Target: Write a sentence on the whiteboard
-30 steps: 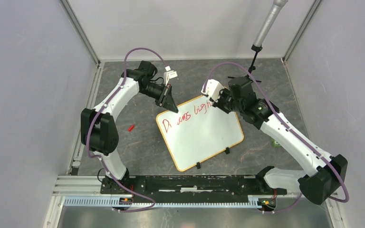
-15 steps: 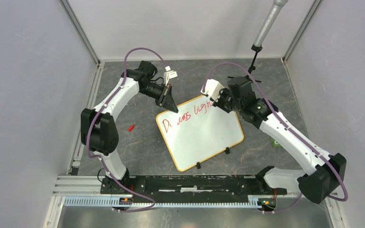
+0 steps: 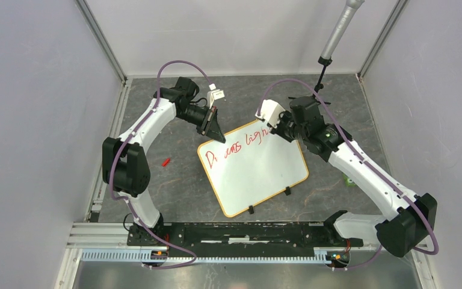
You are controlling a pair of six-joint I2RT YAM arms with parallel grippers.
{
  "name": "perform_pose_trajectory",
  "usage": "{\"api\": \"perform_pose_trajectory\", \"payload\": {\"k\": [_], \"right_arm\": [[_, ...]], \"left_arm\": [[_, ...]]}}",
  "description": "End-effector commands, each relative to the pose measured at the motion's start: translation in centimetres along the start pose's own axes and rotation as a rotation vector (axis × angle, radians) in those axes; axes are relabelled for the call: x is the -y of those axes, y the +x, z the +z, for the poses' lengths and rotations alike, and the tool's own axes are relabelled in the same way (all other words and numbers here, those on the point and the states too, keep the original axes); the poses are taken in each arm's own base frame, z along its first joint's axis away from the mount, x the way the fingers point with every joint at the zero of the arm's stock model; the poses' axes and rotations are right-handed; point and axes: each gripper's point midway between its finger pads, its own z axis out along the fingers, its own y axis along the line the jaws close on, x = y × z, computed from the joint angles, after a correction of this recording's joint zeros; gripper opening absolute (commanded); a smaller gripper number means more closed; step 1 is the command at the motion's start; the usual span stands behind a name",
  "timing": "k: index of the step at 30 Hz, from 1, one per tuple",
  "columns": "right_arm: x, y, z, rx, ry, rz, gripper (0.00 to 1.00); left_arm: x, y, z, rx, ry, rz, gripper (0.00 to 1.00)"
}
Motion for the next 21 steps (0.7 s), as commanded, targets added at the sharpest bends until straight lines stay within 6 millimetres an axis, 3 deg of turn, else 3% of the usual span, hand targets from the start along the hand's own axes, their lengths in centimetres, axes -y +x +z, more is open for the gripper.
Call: {"api": "perform_pose_trajectory", "payload": {"k": [1, 9, 21], "right_arm": [[0.9, 1.1, 0.0, -0.025, 0.031, -0.007, 0.00], [1.6, 1.1, -0.5, -0.021, 0.038, -0.001, 0.00], [1.3, -3.6, -2.9, 0.123, -0.051, 0.009, 0.00]], "left_arm": [[-0.6, 1.5, 1.4, -0.072, -0.016, 0.034, 0.02], [-0.7, 1.4, 1.4, -0.071, -0.014, 0.034, 0.03], [-0.5, 1.0, 1.2, -0.063, -0.021, 0.042, 0.02]]}}
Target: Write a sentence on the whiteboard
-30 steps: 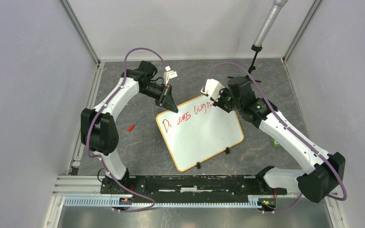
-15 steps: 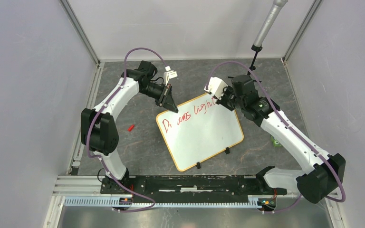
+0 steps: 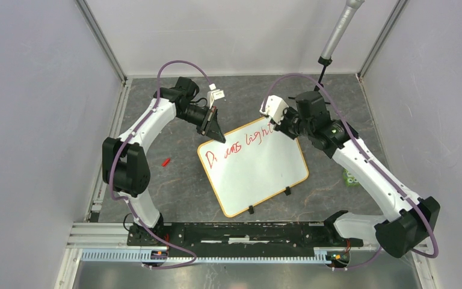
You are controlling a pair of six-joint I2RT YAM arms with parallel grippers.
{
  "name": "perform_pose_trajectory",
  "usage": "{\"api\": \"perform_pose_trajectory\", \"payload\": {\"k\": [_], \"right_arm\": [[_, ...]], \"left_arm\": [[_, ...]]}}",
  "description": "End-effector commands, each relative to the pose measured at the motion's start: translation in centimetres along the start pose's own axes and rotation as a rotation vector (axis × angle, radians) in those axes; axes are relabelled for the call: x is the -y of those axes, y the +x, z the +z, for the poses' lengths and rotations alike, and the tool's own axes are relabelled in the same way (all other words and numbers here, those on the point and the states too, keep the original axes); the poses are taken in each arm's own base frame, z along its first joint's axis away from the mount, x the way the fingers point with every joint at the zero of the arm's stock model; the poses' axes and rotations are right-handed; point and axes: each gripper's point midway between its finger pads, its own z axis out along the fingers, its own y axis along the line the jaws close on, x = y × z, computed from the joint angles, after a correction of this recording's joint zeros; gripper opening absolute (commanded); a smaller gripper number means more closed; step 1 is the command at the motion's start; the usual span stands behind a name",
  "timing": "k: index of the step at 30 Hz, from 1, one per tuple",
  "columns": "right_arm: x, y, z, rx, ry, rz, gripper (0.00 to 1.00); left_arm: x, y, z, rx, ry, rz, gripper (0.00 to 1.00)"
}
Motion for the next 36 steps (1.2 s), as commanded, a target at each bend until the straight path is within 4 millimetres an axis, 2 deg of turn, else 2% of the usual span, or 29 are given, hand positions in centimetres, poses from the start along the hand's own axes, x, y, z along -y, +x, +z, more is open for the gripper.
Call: {"api": "perform_pose_trajectory", "payload": {"k": [1, 7, 16, 25, 29, 36], "right_arm": [[0.4, -3.4, -2.0, 0.107, -0.025, -0.002, 0.00], [-0.6, -5.5, -3.1, 0.187, -0.094, 0.003, 0.00], [-2.6, -6.4, -2.7, 0.233, -0.188, 0.021, 0.00], [-5.5, -7.1, -2.7, 0.274, -0.273, 0.009, 0.00], [-7.7, -7.7, -2.4, 0.289, -0.335, 0.001, 0.00], [-12.8, -8.1, -2.2, 0.292, -0.441, -0.058, 0.00]], "left_arm": [[-0.5, 1.0, 1.2, -0.062, -0.022, 0.043, 0.02], [-0.2, 0.8, 1.0, -0.056, -0.022, 0.046, 0.05], [-0.1, 0.7, 0.7, -0.048, -0.026, 0.044, 0.18], [0.1, 0.6, -0.2, -0.021, -0.038, 0.034, 0.45], [0.0, 0.6, -0.9, 0.016, -0.060, 0.040, 0.52], [0.2, 1.5, -1.7, 0.031, -0.067, 0.024, 0.53]]}}
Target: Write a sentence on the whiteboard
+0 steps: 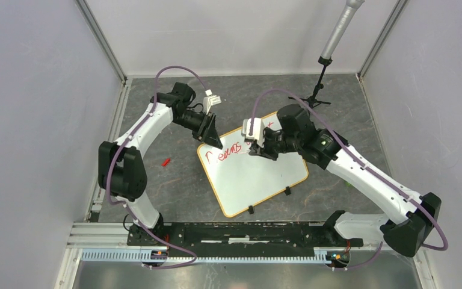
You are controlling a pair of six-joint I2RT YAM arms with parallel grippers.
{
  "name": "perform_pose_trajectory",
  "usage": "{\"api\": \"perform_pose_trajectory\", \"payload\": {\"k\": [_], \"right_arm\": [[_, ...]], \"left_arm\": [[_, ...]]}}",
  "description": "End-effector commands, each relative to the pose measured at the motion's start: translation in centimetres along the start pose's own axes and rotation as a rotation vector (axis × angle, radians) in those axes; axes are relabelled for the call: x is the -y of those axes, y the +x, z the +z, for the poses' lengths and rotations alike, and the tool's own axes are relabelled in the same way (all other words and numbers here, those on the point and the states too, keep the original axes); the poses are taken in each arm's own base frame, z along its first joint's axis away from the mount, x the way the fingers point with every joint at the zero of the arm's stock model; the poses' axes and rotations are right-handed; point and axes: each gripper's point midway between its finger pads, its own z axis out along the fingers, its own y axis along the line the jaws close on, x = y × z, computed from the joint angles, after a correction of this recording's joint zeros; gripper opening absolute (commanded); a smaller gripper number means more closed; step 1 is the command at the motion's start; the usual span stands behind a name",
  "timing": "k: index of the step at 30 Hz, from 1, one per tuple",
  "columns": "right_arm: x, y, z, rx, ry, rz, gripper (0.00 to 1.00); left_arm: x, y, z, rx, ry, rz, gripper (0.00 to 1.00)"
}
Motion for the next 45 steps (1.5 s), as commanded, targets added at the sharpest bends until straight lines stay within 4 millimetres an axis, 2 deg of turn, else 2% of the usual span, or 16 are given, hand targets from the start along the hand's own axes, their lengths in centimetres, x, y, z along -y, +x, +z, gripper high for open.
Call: {"api": "perform_pose_trajectory", "payload": {"k": [1, 9, 17, 24, 31, 36, 45], "right_arm": [[-2.3, -0.8, 0.8, 0.034, -0.042, -0.028, 0.00], [-5.9, 2.4, 2.3, -0.013, -0.113, -0.036, 0.00], [-7.9, 2.5, 3.0, -0.001, -0.141, -0.038, 0.00], [-7.4, 3.2, 3.9, -0.035, -0.063, -0.065, 0.00], [-8.9, 2.5, 4.9, -0.029, -0.101, -0.105, 0.00], [-9.8, 2.7, 5.5, -0.054, -0.105, -0.144, 0.00], [-8.6, 3.6, 6.4, -0.108, -0.012, -0.166, 0.00]], "left_arm": [[1.2, -0.4, -1.3, 0.052, -0.007, 0.056, 0.52], [2.1, 0.7, -1.7, 0.047, 0.012, 0.053, 0.45], [1.9, 1.0, -1.3, 0.037, 0.025, 0.031, 0.31], [1.7, 1.2, -1.2, 0.030, 0.026, 0.021, 0.21], [1.5, 1.2, -1.1, 0.028, 0.023, 0.017, 0.13], [1.4, 1.2, -1.1, 0.026, 0.019, 0.017, 0.08], [1.2, 1.3, -1.0, 0.021, 0.016, 0.012, 0.03]]}}
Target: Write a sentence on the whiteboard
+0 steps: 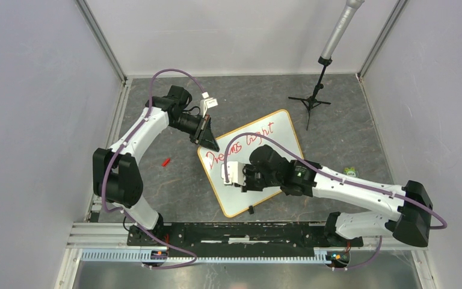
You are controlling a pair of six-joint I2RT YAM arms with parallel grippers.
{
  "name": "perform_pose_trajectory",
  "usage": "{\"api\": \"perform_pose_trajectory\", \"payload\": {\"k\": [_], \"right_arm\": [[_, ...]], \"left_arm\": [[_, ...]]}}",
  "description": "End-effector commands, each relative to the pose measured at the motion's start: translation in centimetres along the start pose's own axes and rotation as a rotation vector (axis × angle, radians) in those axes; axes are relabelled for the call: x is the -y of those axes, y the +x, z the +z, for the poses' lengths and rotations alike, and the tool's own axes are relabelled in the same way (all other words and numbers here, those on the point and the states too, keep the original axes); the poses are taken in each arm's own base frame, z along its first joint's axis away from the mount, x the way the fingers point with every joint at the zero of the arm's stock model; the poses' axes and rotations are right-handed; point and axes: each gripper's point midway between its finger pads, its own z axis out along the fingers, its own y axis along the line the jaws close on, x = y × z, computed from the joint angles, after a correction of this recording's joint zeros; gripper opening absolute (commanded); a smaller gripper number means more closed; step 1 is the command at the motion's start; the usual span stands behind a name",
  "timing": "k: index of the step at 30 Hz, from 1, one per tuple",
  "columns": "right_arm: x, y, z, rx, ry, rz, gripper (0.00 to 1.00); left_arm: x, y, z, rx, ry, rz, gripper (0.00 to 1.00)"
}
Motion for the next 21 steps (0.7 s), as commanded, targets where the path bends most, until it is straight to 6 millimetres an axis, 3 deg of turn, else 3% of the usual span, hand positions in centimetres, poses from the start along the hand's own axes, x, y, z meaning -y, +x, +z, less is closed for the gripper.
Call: {"api": "perform_pose_trajectory", "payload": {"k": [1, 6, 15, 21], "right_arm": [[1.5, -0.1, 0.4, -0.010, 0.082, -0.014, 0.00], [2.2, 0.6, 0.2, -0.047, 0.120, -0.021, 0.00], [4.0, -0.1, -1.2, -0.045, 0.214, -0.027, 0.00], [3.7, 0.0, -0.9, -0.040, 0.195, -0.028, 0.00]], "left_arm": [[-0.5, 0.0, -0.1, -0.001, -0.017, 0.025, 0.03], [-0.5, 0.0, -0.1, -0.002, -0.018, 0.023, 0.02], [-0.5, 0.0, -0.1, 0.000, -0.018, 0.027, 0.02], [-0.5, 0.0, -0.1, -0.001, -0.019, 0.026, 0.02]]}}
